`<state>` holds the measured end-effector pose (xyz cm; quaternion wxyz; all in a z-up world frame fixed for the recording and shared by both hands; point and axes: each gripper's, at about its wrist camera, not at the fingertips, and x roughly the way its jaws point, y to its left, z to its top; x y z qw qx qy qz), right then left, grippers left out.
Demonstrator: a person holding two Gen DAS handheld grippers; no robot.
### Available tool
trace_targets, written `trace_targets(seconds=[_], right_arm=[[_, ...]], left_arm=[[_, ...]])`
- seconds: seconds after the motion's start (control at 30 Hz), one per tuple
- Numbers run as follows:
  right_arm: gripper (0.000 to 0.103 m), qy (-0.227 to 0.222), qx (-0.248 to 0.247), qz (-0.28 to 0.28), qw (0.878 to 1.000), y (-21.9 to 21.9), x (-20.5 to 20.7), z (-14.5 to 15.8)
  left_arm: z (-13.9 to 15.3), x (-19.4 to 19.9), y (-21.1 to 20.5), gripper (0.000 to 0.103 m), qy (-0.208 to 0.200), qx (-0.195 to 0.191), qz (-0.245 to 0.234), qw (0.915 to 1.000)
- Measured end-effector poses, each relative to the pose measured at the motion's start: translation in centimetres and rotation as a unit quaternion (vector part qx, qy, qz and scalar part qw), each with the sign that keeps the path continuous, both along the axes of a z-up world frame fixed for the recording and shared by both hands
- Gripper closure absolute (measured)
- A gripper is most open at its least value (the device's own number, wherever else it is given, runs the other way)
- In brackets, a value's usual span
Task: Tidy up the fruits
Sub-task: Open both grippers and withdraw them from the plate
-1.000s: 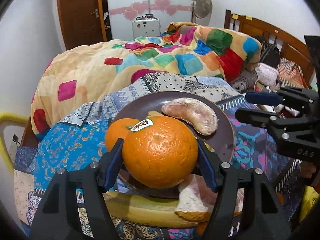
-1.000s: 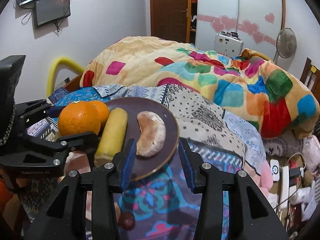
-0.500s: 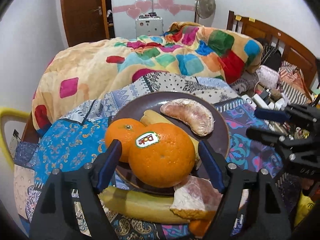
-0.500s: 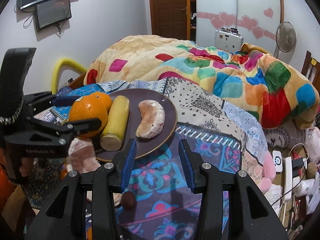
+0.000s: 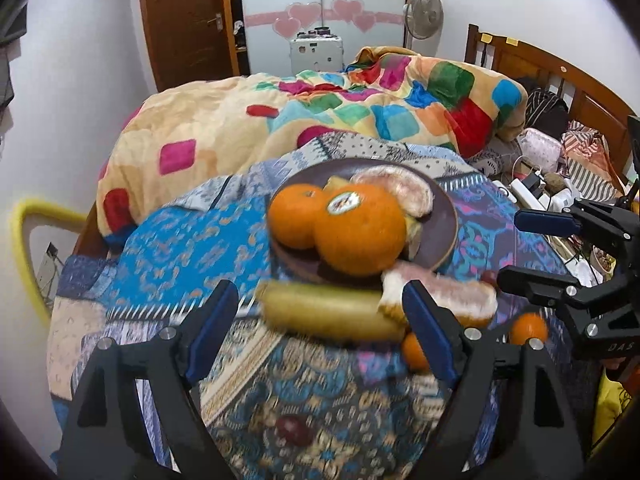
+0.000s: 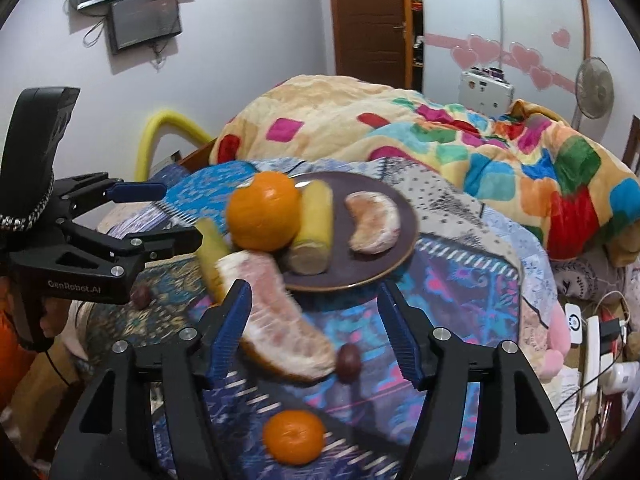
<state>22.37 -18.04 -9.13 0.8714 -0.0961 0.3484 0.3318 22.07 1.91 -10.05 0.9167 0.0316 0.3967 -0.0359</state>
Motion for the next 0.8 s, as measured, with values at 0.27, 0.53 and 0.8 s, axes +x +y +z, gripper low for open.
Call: trace_targets(seconds=[0.27,0.53,0.8], right_arm=[[0.041,0.022,-0.028,0.021,0.999,2.0,-1.1,-2.4],[0.041,0.046,-0.062,0.013,0.997,2.3,0.0,-4.3],[0.057,0.037,-0.072,0.025,0.996,2.7,-0.7,-3.9]], left_arm=[[-2.2,-2.6,2.3,0.018,0.024,-0.010,0.019,0.9995],[-4.3,-3.6,3.2,0.018,0.042,-0.010,0.021,0.9988],[-5.8,-4.4,3.1,0.018,0.051,-0.010,0.016,0.9985]])
